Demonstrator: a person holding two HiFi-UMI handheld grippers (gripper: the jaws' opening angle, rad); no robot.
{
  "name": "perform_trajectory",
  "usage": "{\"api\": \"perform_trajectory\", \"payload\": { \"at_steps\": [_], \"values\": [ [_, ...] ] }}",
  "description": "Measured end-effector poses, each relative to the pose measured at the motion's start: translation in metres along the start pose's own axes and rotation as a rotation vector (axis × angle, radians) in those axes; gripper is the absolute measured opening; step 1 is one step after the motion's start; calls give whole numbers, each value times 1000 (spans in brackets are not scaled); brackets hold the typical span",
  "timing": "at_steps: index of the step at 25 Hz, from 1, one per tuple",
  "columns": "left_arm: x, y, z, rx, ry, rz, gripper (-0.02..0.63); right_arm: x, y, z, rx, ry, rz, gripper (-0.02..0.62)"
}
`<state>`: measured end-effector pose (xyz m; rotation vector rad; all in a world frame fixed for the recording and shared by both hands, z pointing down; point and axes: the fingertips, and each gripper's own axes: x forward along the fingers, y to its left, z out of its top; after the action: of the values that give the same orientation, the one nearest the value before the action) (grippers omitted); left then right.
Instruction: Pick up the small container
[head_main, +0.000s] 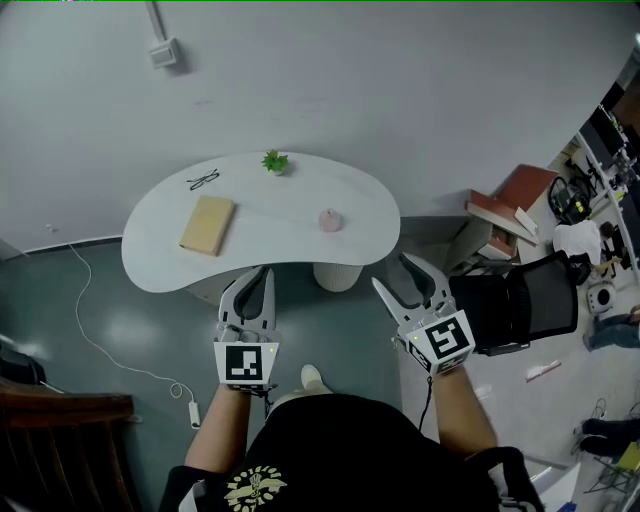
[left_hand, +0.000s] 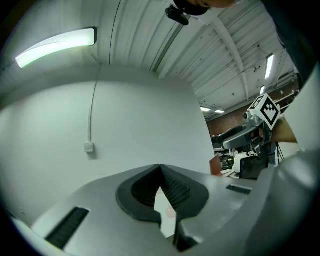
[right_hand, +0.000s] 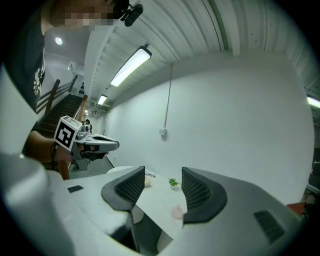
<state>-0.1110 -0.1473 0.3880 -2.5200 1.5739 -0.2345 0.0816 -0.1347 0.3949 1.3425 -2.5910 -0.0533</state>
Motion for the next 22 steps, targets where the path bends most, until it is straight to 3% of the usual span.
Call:
{"api": "perform_trajectory", "payload": {
  "at_steps": [5, 10, 22],
  "values": [
    [17, 30, 15, -21, -51, -8, 5, 30, 0, 16, -11, -13, -11, 221],
    [30, 51, 9, -2, -43, -25, 5, 51, 2, 29, -22, -20, -30, 221],
    [40, 65, -4, -26, -39, -48, 5, 65, 4, 14, -10, 43, -57, 221]
  ]
}}
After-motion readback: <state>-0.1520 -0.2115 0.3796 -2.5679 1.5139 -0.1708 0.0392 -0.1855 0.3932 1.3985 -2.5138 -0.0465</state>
